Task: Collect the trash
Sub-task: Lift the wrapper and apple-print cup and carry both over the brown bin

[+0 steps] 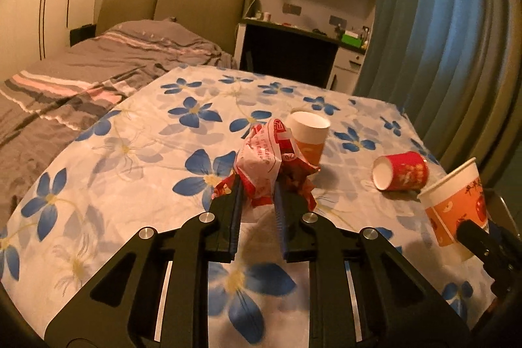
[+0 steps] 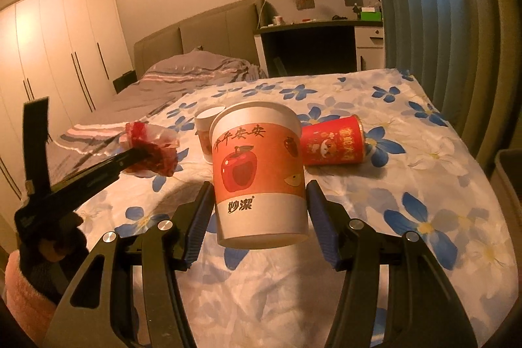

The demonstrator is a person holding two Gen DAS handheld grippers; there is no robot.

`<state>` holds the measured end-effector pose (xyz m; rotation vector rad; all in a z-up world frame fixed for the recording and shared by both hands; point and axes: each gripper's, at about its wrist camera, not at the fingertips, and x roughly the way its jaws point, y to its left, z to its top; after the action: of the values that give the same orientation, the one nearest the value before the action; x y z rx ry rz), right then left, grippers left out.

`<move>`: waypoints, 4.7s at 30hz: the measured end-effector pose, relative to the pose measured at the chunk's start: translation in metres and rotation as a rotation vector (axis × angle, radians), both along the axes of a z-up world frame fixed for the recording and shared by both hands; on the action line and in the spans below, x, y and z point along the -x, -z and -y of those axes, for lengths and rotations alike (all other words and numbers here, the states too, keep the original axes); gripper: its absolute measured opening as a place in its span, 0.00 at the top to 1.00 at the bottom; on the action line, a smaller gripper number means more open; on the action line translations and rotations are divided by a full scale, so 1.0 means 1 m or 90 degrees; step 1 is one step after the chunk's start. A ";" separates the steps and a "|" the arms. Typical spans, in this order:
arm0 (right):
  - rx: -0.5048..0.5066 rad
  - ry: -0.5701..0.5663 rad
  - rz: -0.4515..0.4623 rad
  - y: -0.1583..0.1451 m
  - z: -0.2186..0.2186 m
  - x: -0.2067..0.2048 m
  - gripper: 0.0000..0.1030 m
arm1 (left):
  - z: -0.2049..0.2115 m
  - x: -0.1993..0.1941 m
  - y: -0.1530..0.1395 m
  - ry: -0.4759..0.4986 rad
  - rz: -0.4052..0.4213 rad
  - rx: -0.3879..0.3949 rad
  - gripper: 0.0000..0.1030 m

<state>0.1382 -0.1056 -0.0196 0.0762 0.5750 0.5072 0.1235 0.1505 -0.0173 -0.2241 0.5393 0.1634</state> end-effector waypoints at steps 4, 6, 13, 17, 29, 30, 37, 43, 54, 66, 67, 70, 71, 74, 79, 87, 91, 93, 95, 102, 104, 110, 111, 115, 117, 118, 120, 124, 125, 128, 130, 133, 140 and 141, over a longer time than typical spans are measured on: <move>-0.009 0.011 0.006 -0.002 0.013 0.009 0.45 | 0.016 0.015 -0.009 -0.006 0.016 -0.011 0.83; -0.013 0.017 0.010 -0.004 0.020 0.013 0.45 | 0.025 0.021 -0.013 -0.004 0.023 -0.021 0.83; -0.025 0.040 0.023 -0.008 0.046 0.029 0.45 | 0.056 0.033 -0.022 0.016 0.036 -0.036 0.83; -0.031 0.053 0.031 -0.010 0.061 0.038 0.45 | 0.073 0.037 -0.025 0.030 0.038 -0.038 0.83; -0.048 0.110 0.047 -0.012 0.109 0.055 0.45 | 0.131 0.036 -0.021 0.078 0.032 -0.039 0.83; -0.049 0.113 0.047 -0.011 0.113 0.056 0.45 | 0.136 0.036 -0.020 0.085 0.030 -0.039 0.83; -0.054 0.138 0.046 -0.008 0.130 0.058 0.45 | 0.162 0.032 -0.016 0.121 0.024 -0.044 0.83; -0.056 0.154 0.048 -0.006 0.140 0.057 0.45 | 0.176 0.028 -0.013 0.137 0.018 -0.047 0.83; -0.061 0.182 0.049 -0.001 0.155 0.061 0.45 | 0.197 0.020 -0.013 0.157 0.017 -0.054 0.83; -0.059 0.220 0.059 -0.001 0.178 0.063 0.45 | 0.232 0.010 -0.014 0.199 0.022 -0.061 0.83; -0.058 0.226 0.061 -0.001 0.180 0.064 0.45 | 0.236 0.009 -0.014 0.203 0.023 -0.061 0.83; -0.057 0.241 0.067 -0.003 0.189 0.066 0.45 | 0.248 0.005 -0.015 0.217 0.025 -0.061 0.83; -0.056 0.248 0.071 -0.004 0.193 0.067 0.45 | 0.253 0.004 -0.016 0.223 0.025 -0.061 0.83; -0.051 0.268 0.079 -0.006 0.204 0.068 0.45 | 0.269 0.001 -0.016 0.240 0.027 -0.062 0.83; -0.049 0.306 0.083 -0.006 0.227 0.066 0.45 | 0.297 -0.008 -0.015 0.274 0.027 -0.062 0.83; -0.048 0.374 0.083 0.000 0.264 0.063 0.45 | 0.337 -0.024 -0.018 0.326 0.037 -0.049 0.83; -0.047 0.401 0.077 0.004 0.280 0.057 0.45 | 0.361 -0.034 -0.016 0.359 0.031 -0.035 0.83; -0.044 0.414 0.075 0.007 0.287 0.055 0.45 | 0.373 -0.038 -0.014 0.376 0.031 -0.032 0.83; -0.040 0.423 0.073 0.009 0.291 0.053 0.45 | 0.383 -0.040 -0.011 0.392 0.030 -0.031 0.83; -0.030 0.448 0.060 0.019 0.303 0.049 0.45 | 0.412 -0.050 0.000 0.433 0.019 -0.026 0.83; -0.030 0.455 0.056 0.022 0.307 0.048 0.45 | 0.418 -0.053 0.004 0.439 0.013 -0.028 0.83; -0.028 0.468 0.048 0.028 0.318 0.044 0.45 | 0.432 -0.057 0.013 0.455 0.000 -0.032 0.83; -0.029 0.469 0.046 0.029 0.320 0.044 0.45 | 0.433 -0.058 0.014 0.456 -0.002 -0.033 0.83; -0.029 0.474 0.039 0.033 0.325 0.042 0.45 | 0.437 -0.061 0.017 0.458 -0.005 -0.037 0.83; -0.029 0.476 0.036 0.034 0.327 0.041 0.45 | 0.438 -0.062 0.018 0.458 -0.006 -0.037 0.83; -0.029 0.477 0.035 0.035 0.327 0.041 0.45 | 0.439 -0.063 0.018 0.459 -0.006 -0.036 0.83; -0.030 0.478 0.032 0.036 0.328 0.041 0.45 | 0.441 -0.062 0.017 0.460 -0.005 -0.037 0.83; -0.029 0.480 0.027 0.038 0.328 0.039 0.45 | 0.445 -0.062 0.016 0.465 -0.001 -0.041 0.83; -0.030 0.481 0.026 0.038 0.329 0.039 0.45 | 0.446 -0.062 0.016 0.465 -0.001 -0.042 0.83; -0.029 0.483 0.024 0.039 0.329 0.040 0.45 | 0.448 -0.062 0.016 0.466 0.000 -0.043 0.83; -0.028 0.484 0.023 0.038 0.329 0.039 0.45 | 0.448 -0.062 0.016 0.466 0.001 -0.044 0.83; -0.028 0.484 0.022 0.039 0.329 0.039 0.45 | 0.452 -0.062 0.014 0.471 0.006 -0.047 0.83; -0.026 0.489 0.020 0.040 0.329 0.039 0.45 | 0.458 -0.065 0.018 0.480 0.000 -0.050 0.83; -0.027 0.489 0.019 0.040 0.329 0.039 0.45 | 0.458 -0.067 0.020 0.478 -0.005 -0.046 0.82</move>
<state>0.0992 -0.4346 -0.0593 0.3144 0.4624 -0.2265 0.1900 -0.3075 -0.0369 0.0591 0.5920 -0.5456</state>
